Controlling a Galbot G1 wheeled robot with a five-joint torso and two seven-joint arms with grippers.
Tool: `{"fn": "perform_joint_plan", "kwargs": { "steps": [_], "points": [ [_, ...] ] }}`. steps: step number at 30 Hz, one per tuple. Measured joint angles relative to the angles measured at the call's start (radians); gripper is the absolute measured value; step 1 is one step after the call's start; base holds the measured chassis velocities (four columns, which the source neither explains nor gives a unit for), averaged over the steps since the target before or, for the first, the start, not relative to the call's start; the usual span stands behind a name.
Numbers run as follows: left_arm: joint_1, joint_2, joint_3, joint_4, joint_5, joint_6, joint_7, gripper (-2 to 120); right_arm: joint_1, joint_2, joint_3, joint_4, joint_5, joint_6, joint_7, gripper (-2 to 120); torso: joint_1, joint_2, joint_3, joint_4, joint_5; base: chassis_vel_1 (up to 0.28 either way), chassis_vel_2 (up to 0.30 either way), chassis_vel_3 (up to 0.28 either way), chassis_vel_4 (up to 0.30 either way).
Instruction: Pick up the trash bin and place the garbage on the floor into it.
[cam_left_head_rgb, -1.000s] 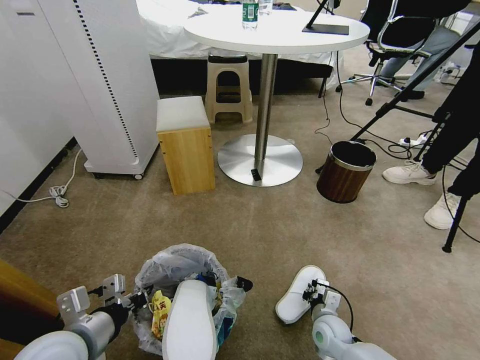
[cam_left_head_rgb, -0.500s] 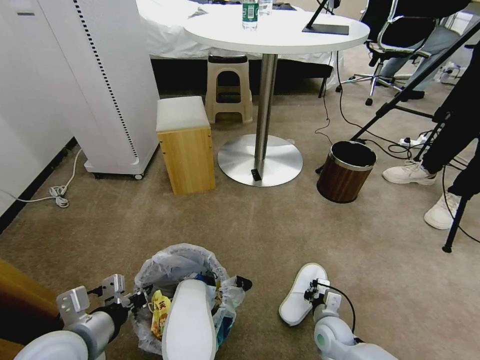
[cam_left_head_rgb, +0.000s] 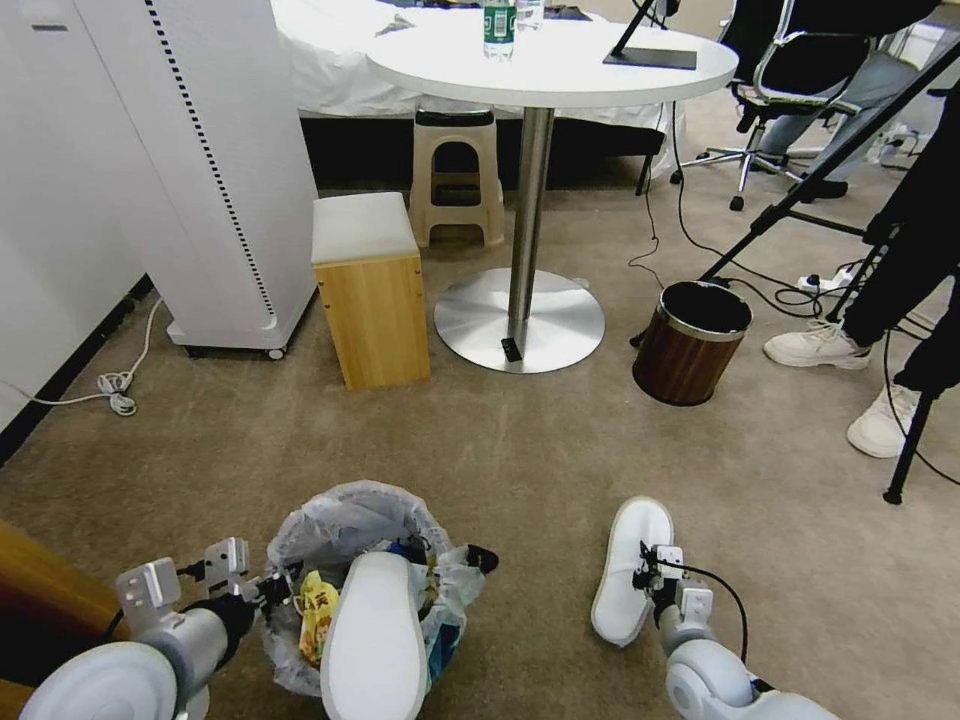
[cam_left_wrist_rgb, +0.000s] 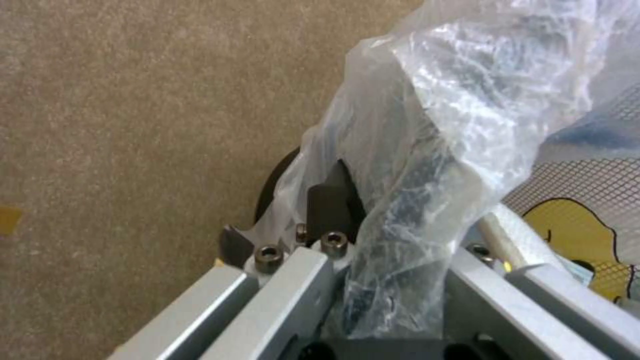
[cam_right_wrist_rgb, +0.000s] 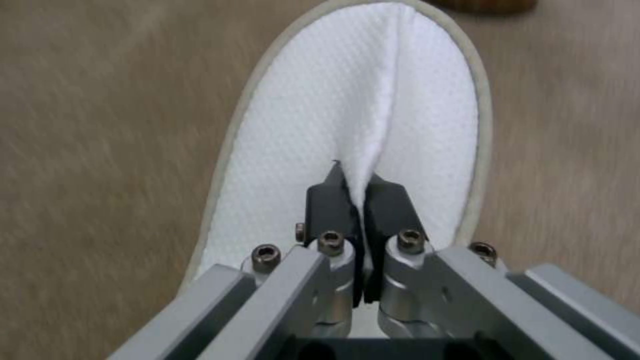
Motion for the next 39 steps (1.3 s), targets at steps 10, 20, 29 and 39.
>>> {"fn": "perform_joint_plan", "kwargs": {
  "steps": [10, 20, 29, 39],
  "points": [
    [0.007, -0.031, 0.010, 0.006, 0.027, 0.001, 0.006, 0, 0.039, -0.153, 0.010, 0.191, -0.139, 0.051, -0.049, 0, 0.000, 0.000, 0.000, 0.0000, -0.0002, 0.000, 0.000, 0.000, 0.000],
    [0.008, -0.047, 0.016, 0.001, 0.047, 0.002, 0.018, 0, 0.144, -0.238, -0.006, 0.286, -0.198, 0.106, -0.084, 0, 0.000, 0.000, 0.000, -0.0001, 0.0003, 0.000, 0.000, 0.000, 0.000],
    [0.000, -0.040, 0.031, 0.018, 0.050, 0.005, 0.019, 0, 0.205, -0.249, -0.029, 0.328, -0.227, 0.162, -0.141, 0, 0.000, 0.000, 0.000, 0.0000, 0.0001, 0.000, 0.000, 0.000, 0.000],
    [-0.010, -0.044, 0.044, 0.036, 0.055, 0.006, 0.022, 0, 0.293, -0.250, -0.046, 0.365, -0.260, 0.204, -0.218, 0, 0.000, 0.000, 0.000, 0.0000, 0.0000, 0.000, 0.000, 0.000, 0.000]
  ]
}}
